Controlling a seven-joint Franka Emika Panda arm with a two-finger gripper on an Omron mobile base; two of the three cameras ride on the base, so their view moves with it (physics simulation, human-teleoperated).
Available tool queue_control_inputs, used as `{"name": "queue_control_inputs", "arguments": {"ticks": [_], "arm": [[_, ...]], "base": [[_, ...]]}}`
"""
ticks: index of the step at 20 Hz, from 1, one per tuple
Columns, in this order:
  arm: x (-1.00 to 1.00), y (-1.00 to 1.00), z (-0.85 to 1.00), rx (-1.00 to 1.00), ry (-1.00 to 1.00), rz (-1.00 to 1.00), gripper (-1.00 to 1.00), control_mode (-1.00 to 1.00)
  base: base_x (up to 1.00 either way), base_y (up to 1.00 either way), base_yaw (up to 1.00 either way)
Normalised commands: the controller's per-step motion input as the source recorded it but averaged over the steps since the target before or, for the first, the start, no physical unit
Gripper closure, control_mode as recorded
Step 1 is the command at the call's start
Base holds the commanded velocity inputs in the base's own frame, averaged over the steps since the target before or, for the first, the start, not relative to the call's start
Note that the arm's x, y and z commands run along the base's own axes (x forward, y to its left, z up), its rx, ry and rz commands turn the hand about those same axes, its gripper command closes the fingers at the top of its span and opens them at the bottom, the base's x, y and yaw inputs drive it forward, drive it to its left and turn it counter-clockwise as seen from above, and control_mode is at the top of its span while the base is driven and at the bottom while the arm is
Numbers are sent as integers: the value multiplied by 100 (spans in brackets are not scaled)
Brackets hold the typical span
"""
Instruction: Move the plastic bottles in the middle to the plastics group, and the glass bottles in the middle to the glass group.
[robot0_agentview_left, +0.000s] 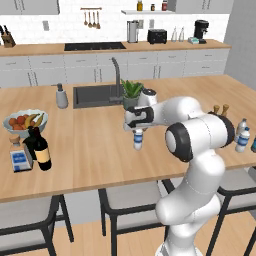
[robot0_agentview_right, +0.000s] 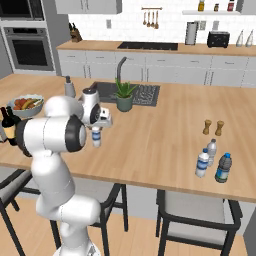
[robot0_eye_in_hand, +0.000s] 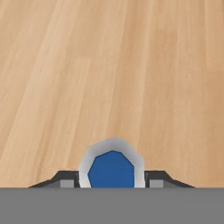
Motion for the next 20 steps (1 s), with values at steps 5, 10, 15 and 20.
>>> {"name": "queue_control_inputs", "arguments": {"ticks": [5, 10, 15, 20], "arm": [[-46, -75, 36, 0, -1, -13, 100, -100], [-44, -91, 35, 0, 0, -19, 100, -100], [-21, -99, 24, 0, 0, -24, 100, -100], [-11, -100, 22, 0, 0, -30, 100, -100]], "base": [[0, 0, 0], [0, 0, 0], [0, 0, 0], [0, 0, 0]]}}
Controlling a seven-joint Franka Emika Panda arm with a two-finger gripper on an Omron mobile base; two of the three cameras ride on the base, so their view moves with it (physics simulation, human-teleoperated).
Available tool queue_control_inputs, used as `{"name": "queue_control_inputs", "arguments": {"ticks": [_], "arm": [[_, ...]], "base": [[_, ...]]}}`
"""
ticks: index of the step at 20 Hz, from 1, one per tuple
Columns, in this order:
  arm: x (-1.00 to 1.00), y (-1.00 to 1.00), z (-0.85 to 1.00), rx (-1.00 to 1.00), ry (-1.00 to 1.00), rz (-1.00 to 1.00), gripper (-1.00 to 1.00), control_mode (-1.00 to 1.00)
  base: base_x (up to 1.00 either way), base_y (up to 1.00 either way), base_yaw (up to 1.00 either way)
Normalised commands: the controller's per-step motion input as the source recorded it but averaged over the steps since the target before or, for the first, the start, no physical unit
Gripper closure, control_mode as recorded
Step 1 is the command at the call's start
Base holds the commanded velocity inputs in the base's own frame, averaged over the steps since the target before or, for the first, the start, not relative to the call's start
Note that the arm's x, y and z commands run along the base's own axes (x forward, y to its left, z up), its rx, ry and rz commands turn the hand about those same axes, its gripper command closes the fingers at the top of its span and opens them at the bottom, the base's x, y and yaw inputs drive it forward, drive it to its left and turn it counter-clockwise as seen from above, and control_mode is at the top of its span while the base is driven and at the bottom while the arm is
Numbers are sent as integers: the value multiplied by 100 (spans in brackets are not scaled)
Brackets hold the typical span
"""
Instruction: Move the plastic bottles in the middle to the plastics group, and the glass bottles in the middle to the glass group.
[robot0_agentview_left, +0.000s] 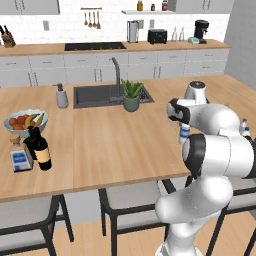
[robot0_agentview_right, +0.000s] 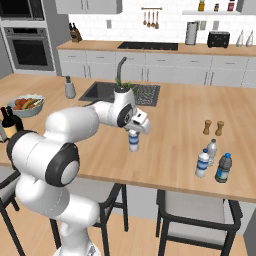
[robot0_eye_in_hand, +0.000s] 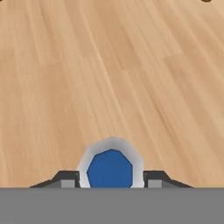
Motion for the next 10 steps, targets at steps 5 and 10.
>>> {"name": "queue_control_inputs", "arguments": {"ticks": [5, 10], "arm": [[-9, -100, 10, 0, 0, -31, 100, -100], [-4, -92, 1, 0, 0, -31, 100, -100]], "base": [[0, 0, 0], [0, 0, 0]]}}
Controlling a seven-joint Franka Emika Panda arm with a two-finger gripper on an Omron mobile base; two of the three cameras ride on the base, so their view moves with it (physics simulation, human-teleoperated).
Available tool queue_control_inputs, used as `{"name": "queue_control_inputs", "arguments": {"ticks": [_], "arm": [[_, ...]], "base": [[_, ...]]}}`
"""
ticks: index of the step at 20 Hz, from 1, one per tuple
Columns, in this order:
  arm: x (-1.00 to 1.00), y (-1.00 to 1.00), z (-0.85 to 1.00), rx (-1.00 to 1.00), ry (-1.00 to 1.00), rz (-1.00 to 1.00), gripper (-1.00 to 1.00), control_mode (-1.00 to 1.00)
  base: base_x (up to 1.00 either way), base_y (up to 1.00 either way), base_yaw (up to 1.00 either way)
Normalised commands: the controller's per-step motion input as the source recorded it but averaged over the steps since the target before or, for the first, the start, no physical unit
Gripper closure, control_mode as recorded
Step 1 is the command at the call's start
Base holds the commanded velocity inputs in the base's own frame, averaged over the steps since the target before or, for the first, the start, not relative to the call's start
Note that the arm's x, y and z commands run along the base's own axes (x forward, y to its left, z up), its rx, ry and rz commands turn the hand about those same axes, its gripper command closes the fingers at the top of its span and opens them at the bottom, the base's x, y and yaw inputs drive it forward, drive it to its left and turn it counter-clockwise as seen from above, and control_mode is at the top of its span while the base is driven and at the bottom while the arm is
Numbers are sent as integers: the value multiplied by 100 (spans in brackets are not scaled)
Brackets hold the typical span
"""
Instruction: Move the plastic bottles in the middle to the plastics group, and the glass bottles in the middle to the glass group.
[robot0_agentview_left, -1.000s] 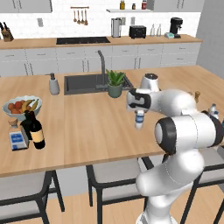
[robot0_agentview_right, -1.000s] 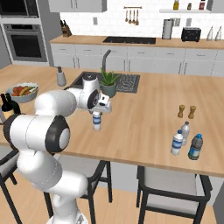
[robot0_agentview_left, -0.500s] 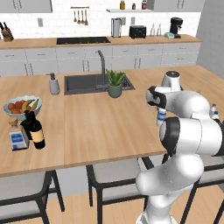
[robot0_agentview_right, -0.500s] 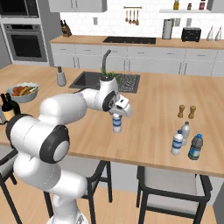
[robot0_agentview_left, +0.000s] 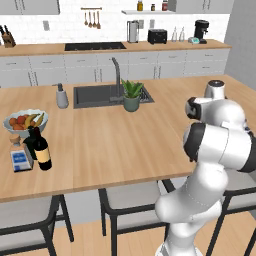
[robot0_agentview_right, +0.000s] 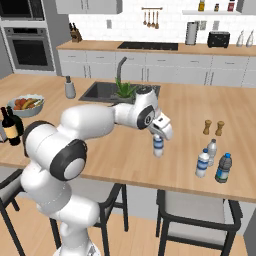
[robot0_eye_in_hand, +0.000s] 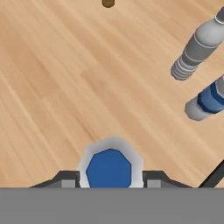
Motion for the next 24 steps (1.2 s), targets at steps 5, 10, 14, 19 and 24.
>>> {"name": "queue_control_inputs", "arguments": {"ticks": [5, 10, 14, 19, 24], "arm": [[-5, -66, 0, 5, 0, -22, 100, -100], [-14, -55, 0, 8, 0, -16, 100, -100], [-2, -56, 0, 7, 0, -18, 100, -100], [0, -30, 0, 5, 0, -18, 100, -100], [0, -15, 0, 2, 0, -13, 100, -100]], "base": [[0, 0, 0], [0, 0, 0], [0, 0, 0], [0, 0, 0], [0, 0, 0]]}}
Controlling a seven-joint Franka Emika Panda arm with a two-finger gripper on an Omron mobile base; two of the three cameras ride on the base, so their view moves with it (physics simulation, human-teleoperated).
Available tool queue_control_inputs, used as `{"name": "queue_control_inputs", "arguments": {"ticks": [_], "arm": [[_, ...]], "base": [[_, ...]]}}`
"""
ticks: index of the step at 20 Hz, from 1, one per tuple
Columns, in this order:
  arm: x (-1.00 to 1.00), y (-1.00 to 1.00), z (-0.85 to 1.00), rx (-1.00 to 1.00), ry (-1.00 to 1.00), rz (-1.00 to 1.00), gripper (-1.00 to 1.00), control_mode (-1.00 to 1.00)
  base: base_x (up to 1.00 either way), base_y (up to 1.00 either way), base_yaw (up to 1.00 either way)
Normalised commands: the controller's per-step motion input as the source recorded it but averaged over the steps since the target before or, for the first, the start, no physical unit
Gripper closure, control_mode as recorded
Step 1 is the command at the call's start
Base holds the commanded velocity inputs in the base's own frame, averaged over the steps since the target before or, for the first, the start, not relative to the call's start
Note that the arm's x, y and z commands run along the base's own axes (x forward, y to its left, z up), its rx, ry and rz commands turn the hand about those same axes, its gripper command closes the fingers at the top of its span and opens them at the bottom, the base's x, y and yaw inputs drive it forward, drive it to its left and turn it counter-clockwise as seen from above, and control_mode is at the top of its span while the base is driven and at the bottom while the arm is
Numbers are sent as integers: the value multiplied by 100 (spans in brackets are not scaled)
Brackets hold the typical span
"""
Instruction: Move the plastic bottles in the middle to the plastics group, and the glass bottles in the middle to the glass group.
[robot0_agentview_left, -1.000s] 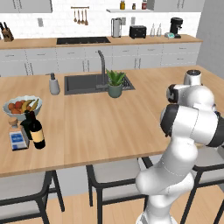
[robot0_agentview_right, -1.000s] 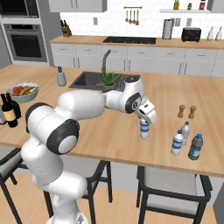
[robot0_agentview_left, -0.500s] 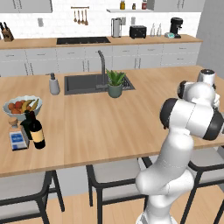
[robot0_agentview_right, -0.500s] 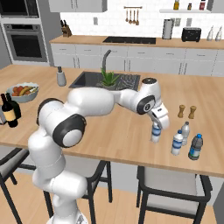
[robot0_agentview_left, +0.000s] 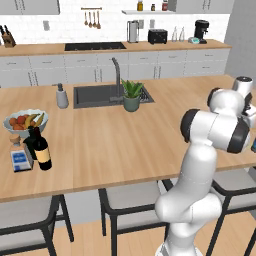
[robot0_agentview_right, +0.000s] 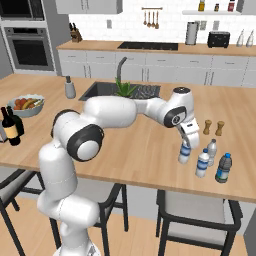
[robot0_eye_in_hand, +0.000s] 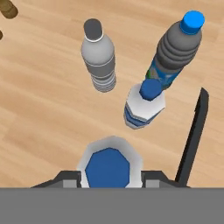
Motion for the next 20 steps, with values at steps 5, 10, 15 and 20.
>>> {"name": "queue_control_inputs", "arguments": {"ticks": [5, 10, 15, 20], "arm": [[-2, -16, -1, 0, 0, -13, 100, -100], [-5, 0, -14, 0, -1, -6, 100, -100], [-2, 6, -40, 0, -3, -3, 100, -100], [-3, 3, -13, -1, -6, -4, 100, -100]], "base": [[0, 0, 0], [0, 0, 0], [0, 0, 0], [0, 0, 0]]}}
